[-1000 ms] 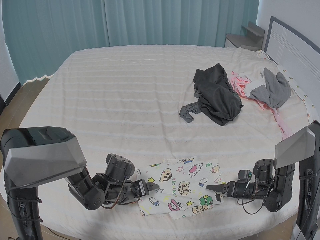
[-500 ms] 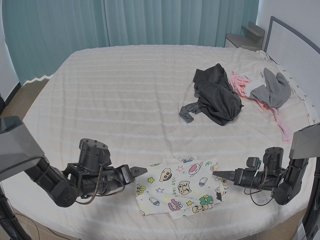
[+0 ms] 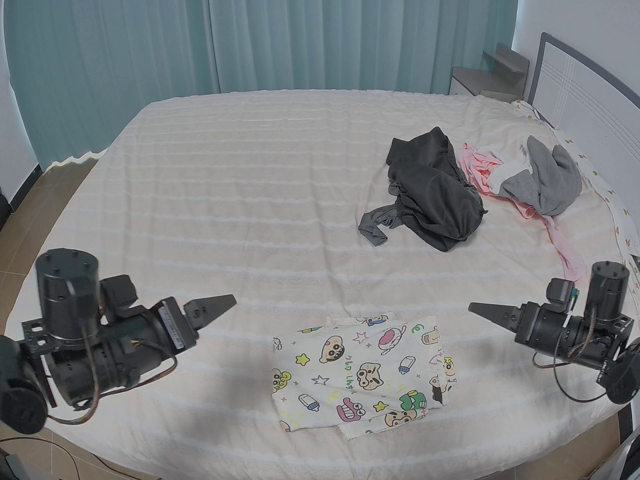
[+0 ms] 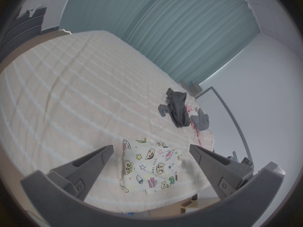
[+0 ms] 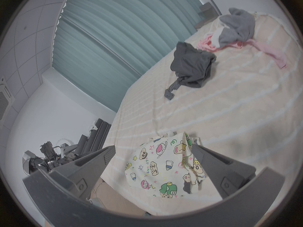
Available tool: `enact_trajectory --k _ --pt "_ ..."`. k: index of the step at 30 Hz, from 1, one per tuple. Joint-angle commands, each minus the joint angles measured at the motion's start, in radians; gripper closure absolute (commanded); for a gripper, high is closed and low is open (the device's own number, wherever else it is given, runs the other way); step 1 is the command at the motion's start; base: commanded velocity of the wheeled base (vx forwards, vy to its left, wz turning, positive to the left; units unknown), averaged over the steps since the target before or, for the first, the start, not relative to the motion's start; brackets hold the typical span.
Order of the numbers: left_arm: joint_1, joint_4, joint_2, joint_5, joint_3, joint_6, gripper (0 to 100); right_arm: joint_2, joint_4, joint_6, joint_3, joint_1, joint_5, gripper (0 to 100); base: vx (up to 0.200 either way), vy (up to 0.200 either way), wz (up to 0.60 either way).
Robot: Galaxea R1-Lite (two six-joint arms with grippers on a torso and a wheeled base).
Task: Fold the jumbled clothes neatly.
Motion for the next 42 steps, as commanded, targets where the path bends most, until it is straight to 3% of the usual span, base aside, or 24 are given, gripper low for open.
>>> enact_trajectory --k 1,3,4,8,14,16,20,21,24,27,28,29,32,36,37,41,42 --pt "-0.041 0.332 -0.594 0.115 0.010 -0.008 0 -0.654 0.479 -0.002 -0.018 -0.004 -0.093 0 0.000 0.000 0.00" --pt "-0.028 0.404 -0.646 0.167 -0.001 -0.008 0 -0.747 0.634 -0.002 -0.064 -0.004 -0.148 0 0.000 0.000 0.00" --pt "-0.010 0.458 -0.682 0.210 -0.002 -0.008 0 -0.824 0.787 -0.002 -0.113 -0.001 -0.220 0 0.000 0.000 0.00" --pt "0.090 0.530 -0.784 0.235 -0.004 -0.005 0 -1.008 1.080 -0.003 -0.200 0.001 -0.340 0 0.000 0.000 0.00" --pt "0.300 0.630 -0.939 0.240 -0.001 0.056 0 -1.218 1.240 -0.080 -0.177 -0.044 -0.416 0 0.000 0.000 0.00" --pt "0.396 0.668 -1.022 0.238 0.001 0.135 0 -1.281 1.286 -0.143 -0.162 -0.081 -0.455 0 0.000 0.000 0.00" --pt "0.505 0.700 -1.123 0.237 0.005 0.245 0 -1.356 1.295 -0.232 -0.135 -0.145 -0.461 0 0.000 0.000 0.00" --pt "0.570 0.728 -1.170 0.235 0.005 0.285 0 -1.393 1.295 -0.289 -0.116 -0.196 -0.458 0 0.000 0.000 0.00" --pt "0.651 0.774 -1.265 0.209 0.028 0.365 0 -1.471 1.291 -0.391 -0.064 -0.256 -0.433 0 0.000 0.000 0.00" --pt "0.653 0.777 -1.320 0.152 0.082 0.427 0 -1.544 1.286 -0.457 -0.013 -0.248 -0.379 0 0.000 0.000 0.00" --pt "0.656 0.771 -1.332 0.102 0.145 0.461 0 -1.616 1.289 -0.488 0.027 -0.245 -0.307 0 0.000 0.000 0.00" --pt "0.656 0.764 -1.332 0.094 0.176 0.466 0 -1.648 1.289 -0.493 0.048 -0.245 -0.281 0 0.000 0.000 0.00" --pt "0.656 0.726 -1.331 0.083 0.240 0.477 0 -1.697 1.281 -0.514 0.102 -0.234 -0.271 0 0.000 0.000 0.00" --pt "0.656 0.533 -1.331 -0.047 0.444 0.659 0 -1.700 1.177 -0.549 0.189 -0.226 -0.284 0 0.000 0.000 0.00" --pt "0.656 0.533 -1.331 -0.047 0.444 0.659 0 -1.700 1.177 -0.549 0.189 -0.226 -0.284 0 0.000 0.000 0.00" --pt "0.656 0.547 -1.331 -0.211 0.436 0.685 0 -1.698 1.134 -0.605 0.211 -0.228 -0.292 0 0.000 0.000 0.00" --pt "0.656 0.547 -1.331 -0.211 0.436 0.685 0 -1.698 1.134 -0.605 0.211 -0.228 -0.292 0 0.000 0.000 0.00"
